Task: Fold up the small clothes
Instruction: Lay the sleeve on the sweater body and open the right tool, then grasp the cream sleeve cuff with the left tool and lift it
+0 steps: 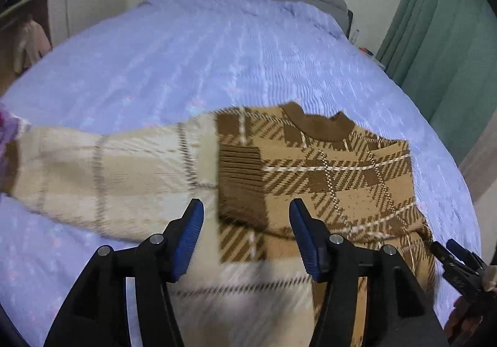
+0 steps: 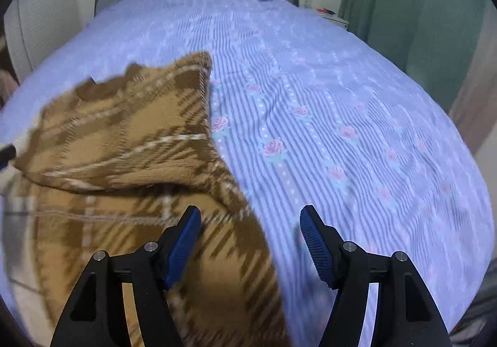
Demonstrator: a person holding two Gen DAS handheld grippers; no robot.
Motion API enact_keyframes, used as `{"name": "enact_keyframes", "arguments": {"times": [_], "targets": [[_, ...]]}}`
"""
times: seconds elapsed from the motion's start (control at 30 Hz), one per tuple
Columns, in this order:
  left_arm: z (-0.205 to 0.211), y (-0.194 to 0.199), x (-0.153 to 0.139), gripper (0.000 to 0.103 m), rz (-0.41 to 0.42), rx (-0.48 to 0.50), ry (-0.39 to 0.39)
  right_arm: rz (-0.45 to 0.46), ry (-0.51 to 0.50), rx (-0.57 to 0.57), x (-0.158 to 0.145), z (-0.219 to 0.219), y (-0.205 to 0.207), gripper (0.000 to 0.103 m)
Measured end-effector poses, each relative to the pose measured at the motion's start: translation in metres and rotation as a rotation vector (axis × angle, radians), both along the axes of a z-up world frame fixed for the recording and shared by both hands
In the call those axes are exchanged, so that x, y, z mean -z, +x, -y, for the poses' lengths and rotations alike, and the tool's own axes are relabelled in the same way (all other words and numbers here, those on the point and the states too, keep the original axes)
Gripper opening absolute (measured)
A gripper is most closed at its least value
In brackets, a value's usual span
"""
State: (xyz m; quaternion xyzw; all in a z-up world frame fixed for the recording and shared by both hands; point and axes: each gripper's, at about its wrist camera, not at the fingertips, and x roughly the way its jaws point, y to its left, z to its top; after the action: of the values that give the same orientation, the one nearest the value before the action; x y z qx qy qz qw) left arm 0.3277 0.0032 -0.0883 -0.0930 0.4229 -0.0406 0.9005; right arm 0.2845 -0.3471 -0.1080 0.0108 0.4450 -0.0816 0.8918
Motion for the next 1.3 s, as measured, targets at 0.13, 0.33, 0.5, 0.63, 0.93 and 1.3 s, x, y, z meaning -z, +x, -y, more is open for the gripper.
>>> {"name": "enact_keyframes", "arguments": {"times": [0.13,0.33,0.5,0.63,0.93,1.3], "targets": [[-0.023,-0.038,-0.02,0.064,0.046,-0.003,0.031,0.075,0.061,0.001,-0.03,-0.018,-0.032,0.066],[-0.088,-0.094,-0.031,0.065,0.084,-0.095,0.032,0.172,0.085,-0.076,-0.069,-0.068,-0.065,0.067],[-0.154,-0.129,-0.024,0.065,0.147,-0.167,-0.026,0.231,0.071,-0.178,-0.081,-0.127,-0.075,0.067],[-0.185,-0.135,-0.016,0.065,0.17,-0.17,0.005,0.228,0.06,-0.276,-0.075,-0.187,-0.07,0.067],[-0.26,-0.102,0.016,0.063,0.106,-0.287,-0.153,0.201,0.076,-0.476,-0.052,-0.313,-0.038,0.067],[-0.3,-0.05,0.075,0.044,0.009,-0.467,-0.392,0.114,0.096,-0.588,-0.019,-0.391,0.002,0.067]]}}
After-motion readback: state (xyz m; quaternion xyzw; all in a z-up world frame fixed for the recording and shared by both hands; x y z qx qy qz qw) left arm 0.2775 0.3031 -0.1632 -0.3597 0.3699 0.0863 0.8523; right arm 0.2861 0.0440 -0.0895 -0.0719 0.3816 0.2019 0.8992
